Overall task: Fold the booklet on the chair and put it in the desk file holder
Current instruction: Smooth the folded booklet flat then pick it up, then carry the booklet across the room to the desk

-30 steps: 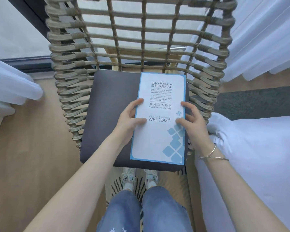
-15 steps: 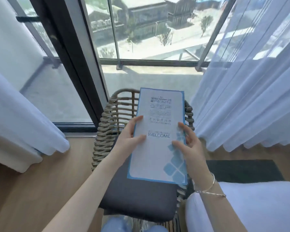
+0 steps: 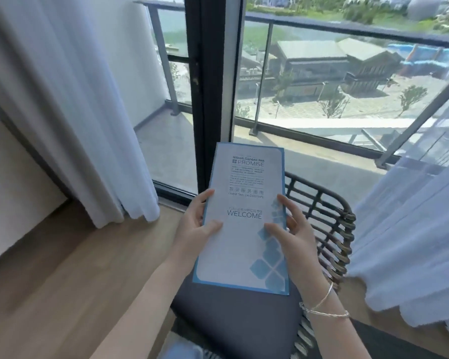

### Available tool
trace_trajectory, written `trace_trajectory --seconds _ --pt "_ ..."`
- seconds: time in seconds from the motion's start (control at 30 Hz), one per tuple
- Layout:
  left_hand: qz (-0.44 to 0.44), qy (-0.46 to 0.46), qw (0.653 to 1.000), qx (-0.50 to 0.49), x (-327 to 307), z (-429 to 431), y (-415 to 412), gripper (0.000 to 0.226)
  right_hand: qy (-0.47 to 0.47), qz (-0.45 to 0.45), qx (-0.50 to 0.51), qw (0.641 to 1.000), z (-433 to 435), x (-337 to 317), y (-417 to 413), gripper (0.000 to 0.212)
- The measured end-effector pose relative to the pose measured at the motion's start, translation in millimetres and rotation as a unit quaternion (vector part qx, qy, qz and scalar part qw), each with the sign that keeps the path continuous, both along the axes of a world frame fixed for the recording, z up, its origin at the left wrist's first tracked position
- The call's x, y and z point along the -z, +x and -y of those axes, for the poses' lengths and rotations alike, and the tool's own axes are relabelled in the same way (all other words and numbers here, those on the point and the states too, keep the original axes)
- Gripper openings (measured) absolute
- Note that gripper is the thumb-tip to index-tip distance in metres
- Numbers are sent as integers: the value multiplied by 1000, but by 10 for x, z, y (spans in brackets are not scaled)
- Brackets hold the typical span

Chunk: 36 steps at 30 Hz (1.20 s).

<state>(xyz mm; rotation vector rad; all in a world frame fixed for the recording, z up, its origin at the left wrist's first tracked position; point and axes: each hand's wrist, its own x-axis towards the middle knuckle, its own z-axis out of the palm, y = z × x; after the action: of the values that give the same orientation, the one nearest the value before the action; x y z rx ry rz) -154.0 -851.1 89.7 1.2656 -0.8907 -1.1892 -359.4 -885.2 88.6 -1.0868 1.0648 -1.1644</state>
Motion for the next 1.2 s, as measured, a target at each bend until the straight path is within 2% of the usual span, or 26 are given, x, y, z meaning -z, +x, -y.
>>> trace_trajectory --seconds 0.17,0.33,0.5,0.67,0.8,0.93,1.2 --pt "-5 -16 987 -159 -168 -484 552 68 -1 13 -135 991 55 -70 807 64" --pt "29 -24 952 -302 -267 -1148 1168 64 -7 14 -270 963 -136 -149 1765 63" --pt "29 -34 887 -459 -351 -2004 1793 62 -6 18 -406 914 -639 -298 2882 63" --pt "36 -44 808 -587 -393 -3128 2327 62 -31 8 -546 837 -1538 -416 3988 63" --pt "45 -52 722 -688 -377 -4128 2624 63 -51 1 -647 761 -2489 -434 4758 61" --pt "52 -50 625 -777 -377 -5120 2680 62 -34 13 -738 674 -3584 -413 5326 60" --pt "40 -21 392 -919 -187 -6579 2346 59 -44 4 -885 464 -5562 -258 5829 59"
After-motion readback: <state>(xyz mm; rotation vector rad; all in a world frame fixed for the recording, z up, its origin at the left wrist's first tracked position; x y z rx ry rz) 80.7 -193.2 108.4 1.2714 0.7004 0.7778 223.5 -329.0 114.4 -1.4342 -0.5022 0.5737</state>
